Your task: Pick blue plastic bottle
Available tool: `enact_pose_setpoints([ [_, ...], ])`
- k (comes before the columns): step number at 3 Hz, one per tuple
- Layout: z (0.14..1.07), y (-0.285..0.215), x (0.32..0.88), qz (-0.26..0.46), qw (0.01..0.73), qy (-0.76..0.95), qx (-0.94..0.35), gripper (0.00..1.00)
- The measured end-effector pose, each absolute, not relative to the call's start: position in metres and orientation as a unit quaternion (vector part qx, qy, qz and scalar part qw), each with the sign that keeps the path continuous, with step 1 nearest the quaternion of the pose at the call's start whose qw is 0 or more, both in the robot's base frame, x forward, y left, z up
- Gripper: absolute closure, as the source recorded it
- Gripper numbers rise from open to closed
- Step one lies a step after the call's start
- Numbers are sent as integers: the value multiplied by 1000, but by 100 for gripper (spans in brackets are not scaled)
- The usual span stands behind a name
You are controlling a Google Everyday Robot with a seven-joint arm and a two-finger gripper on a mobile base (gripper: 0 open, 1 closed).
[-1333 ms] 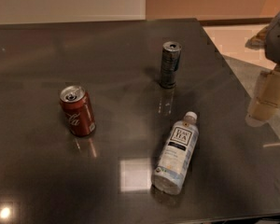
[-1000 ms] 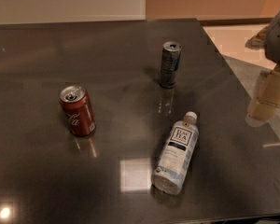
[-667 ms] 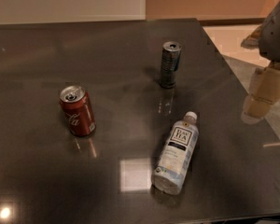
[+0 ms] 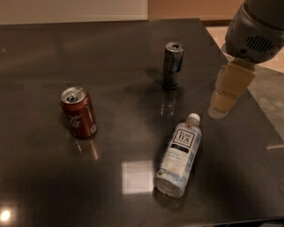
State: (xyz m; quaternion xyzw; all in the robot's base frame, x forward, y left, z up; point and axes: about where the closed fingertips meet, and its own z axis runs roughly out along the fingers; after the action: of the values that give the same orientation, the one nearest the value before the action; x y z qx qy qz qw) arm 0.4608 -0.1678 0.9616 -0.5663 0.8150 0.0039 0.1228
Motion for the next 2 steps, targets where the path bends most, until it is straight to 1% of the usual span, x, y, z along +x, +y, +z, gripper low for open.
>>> enact_pose_setpoints([
  [1, 946, -145, 464, 15, 106, 817, -567, 0],
  [2, 930, -120, 459, 10, 85, 790, -607, 0],
])
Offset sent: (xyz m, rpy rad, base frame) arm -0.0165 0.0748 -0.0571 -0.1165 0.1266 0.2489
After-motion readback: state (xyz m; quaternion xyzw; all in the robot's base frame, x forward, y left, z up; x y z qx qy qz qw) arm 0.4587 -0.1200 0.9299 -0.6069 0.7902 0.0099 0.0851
